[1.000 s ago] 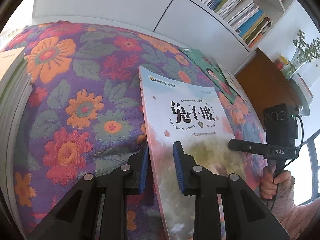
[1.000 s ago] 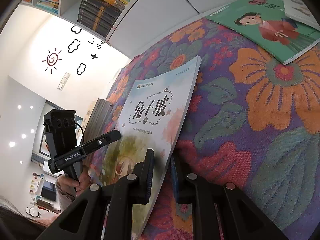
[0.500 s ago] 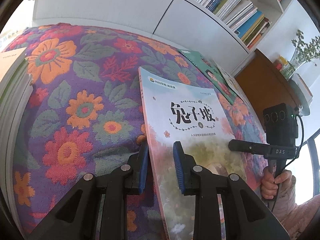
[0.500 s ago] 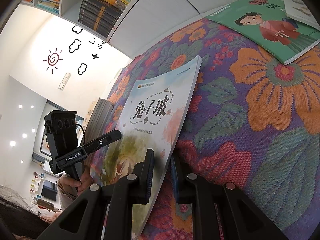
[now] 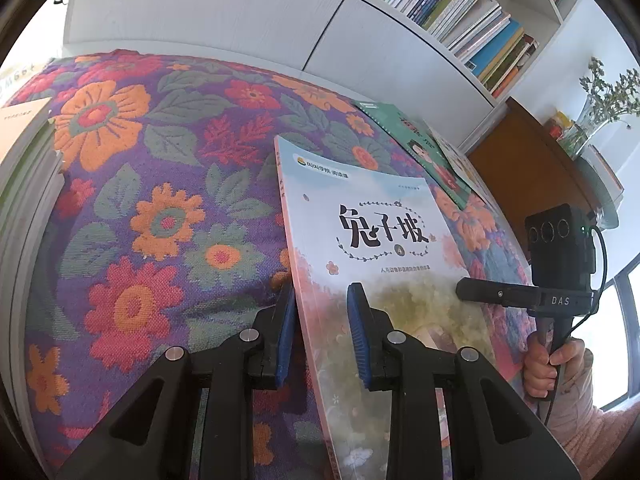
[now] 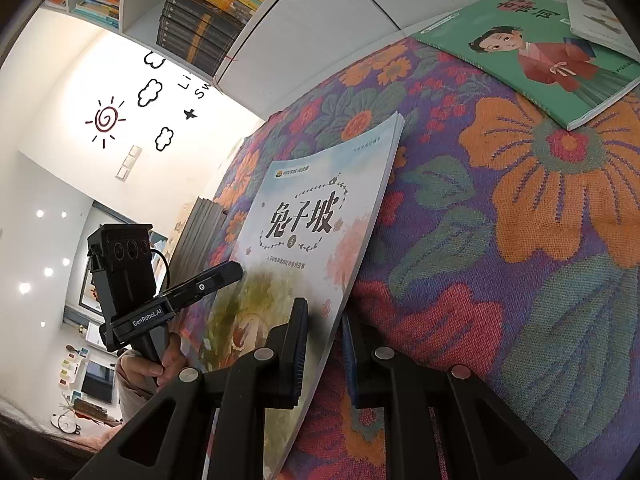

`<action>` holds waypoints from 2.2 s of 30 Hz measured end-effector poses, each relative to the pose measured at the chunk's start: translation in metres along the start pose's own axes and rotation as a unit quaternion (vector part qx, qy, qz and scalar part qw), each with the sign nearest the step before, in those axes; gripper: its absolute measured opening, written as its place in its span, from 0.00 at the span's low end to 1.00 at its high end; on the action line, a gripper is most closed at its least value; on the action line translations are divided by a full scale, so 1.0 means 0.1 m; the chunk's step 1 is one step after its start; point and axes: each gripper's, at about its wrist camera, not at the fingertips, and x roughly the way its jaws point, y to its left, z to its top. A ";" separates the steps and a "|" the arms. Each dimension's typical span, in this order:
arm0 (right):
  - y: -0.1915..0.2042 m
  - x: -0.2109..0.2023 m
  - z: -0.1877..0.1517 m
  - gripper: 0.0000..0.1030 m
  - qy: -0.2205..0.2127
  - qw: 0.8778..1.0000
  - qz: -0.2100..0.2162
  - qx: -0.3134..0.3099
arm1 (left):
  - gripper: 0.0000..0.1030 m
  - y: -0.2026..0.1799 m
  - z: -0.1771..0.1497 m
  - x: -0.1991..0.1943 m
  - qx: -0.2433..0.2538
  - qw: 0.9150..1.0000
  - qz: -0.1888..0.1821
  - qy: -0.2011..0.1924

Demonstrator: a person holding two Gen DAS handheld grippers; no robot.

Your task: Organize books

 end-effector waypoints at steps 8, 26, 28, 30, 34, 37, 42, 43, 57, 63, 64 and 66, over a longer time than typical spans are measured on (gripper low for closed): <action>0.05 -0.01 -0.02 0.13 -0.008 1.000 -0.017 -0.010 | 0.25 0.00 -0.01 -0.01 -0.004 1.000 -0.003 0.000; 0.53 0.02 0.01 0.21 0.005 0.996 -0.072 0.043 | 0.24 -0.28 0.13 -0.50 0.033 0.998 0.007 -0.055; 0.63 0.01 0.01 0.21 0.007 0.997 -0.066 0.039 | 0.24 -0.26 0.15 -0.58 0.033 0.998 0.002 -0.060; 0.74 -0.02 0.03 0.21 0.001 0.997 -0.073 0.026 | 0.24 -0.27 0.17 -0.67 0.041 0.997 -0.003 -0.066; 0.95 -0.12 0.04 0.21 -0.016 0.997 -0.080 0.008 | 0.25 -0.34 0.18 -0.87 0.061 0.994 -0.003 -0.087; 1.09 -0.18 0.06 0.21 -0.027 0.996 -0.083 0.000 | 0.25 -0.35 0.22 -0.99 0.060 0.994 -0.011 -0.094; 1.37 -0.25 0.06 0.21 -0.031 0.996 -0.079 -0.013 | 0.25 -0.36 0.30 -1.24 0.062 0.993 -0.007 -0.097; 1.45 -0.23 0.09 0.21 -0.033 0.996 -0.081 -0.018 | 0.25 -0.35 0.32 -1.30 0.065 0.993 -0.004 -0.098; 2.60 0.46 0.38 0.21 -0.029 0.994 -0.037 -0.097 | 0.27 0.60 0.43 -2.27 0.030 0.991 0.069 -0.112; 2.86 1.16 0.41 0.21 -0.001 0.992 -0.025 -0.123 | 0.29 1.12 0.28 -2.33 0.030 0.988 0.121 -0.088; 2.87 1.30 0.39 0.21 0.007 0.992 -0.026 -0.127 | 0.29 1.22 0.26 -2.29 0.024 0.988 0.130 -0.079; 2.87 1.50 0.36 0.21 0.020 0.992 -0.020 -0.124 | 0.29 1.37 0.25 -2.23 0.013 0.989 0.133 -0.067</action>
